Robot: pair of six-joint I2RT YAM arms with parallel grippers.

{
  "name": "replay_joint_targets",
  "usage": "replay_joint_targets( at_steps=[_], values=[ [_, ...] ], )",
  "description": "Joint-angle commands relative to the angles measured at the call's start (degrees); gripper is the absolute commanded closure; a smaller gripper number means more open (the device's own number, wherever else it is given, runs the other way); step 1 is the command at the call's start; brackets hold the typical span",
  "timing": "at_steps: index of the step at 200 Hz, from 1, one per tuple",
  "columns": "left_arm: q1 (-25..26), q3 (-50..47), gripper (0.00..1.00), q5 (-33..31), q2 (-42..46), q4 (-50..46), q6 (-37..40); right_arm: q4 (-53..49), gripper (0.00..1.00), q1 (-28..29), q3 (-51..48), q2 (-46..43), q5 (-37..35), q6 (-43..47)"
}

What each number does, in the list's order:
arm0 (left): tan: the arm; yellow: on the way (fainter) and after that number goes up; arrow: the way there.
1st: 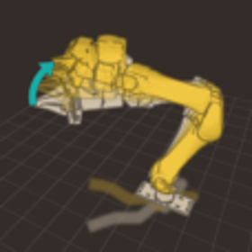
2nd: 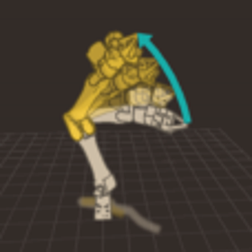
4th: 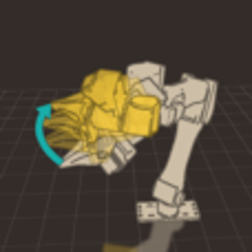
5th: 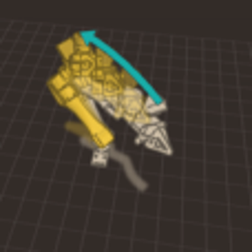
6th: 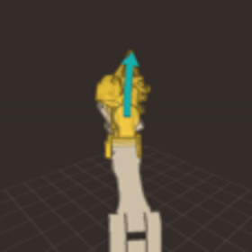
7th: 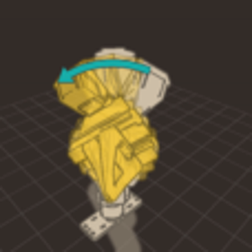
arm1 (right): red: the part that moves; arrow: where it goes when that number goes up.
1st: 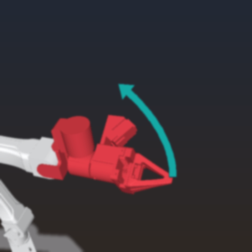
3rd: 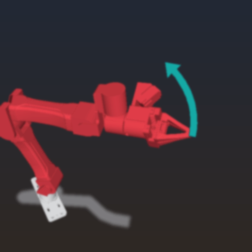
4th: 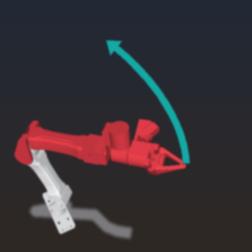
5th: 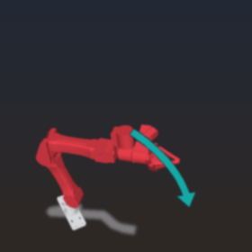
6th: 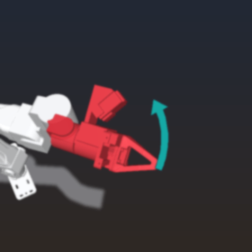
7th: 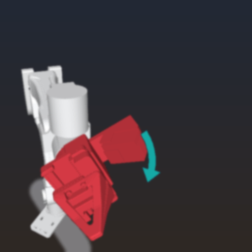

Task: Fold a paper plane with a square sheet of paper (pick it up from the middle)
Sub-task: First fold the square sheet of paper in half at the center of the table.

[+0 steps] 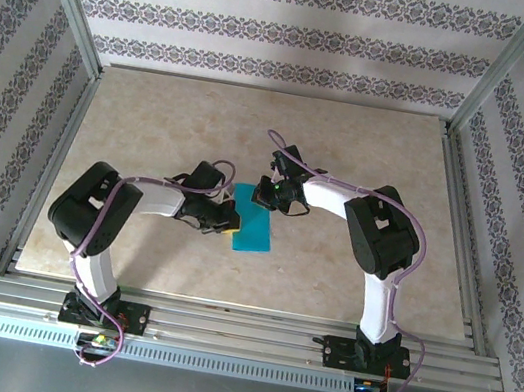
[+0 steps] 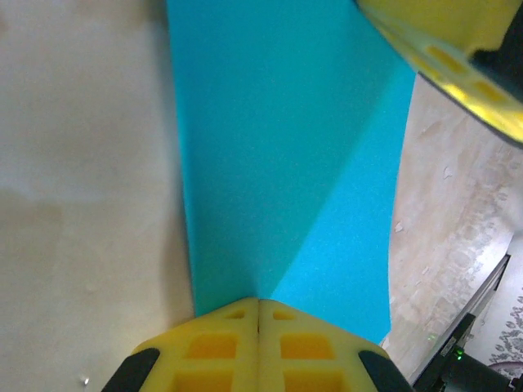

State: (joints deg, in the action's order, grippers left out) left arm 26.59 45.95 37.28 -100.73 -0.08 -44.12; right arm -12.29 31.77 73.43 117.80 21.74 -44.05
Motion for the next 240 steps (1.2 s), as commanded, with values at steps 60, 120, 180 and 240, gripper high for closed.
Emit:
replay_joint_targets(
  at_steps=[60, 120, 180, 240],
  values=[
    [3.62, -0.22, 0.95, -2.9, 3.65, -8.78, 3.73, -5.83, 0.91, -0.4, -1.27, 4.42, -8.38, -1.21],
    [4.7, -2.8, 0.95, -4.05, 2.99, -7.8, 3.3, -5.99, 0.91, -0.52, -1.23, 4.59, -8.69, -1.11],
    [6.86, -8.1, 0.95, -3.33, 6.17, -7.28, 1.54, -5.94, 0.91, -0.74, -1.36, 4.88, -8.73, -1.21],
    [7.2, -6.18, 0.95, -5.36, 13.21, -13.72, 3.97, -4.99, 0.9, -0.7, -1.88, 4.23, -7.6, -1.02]
  ],
)
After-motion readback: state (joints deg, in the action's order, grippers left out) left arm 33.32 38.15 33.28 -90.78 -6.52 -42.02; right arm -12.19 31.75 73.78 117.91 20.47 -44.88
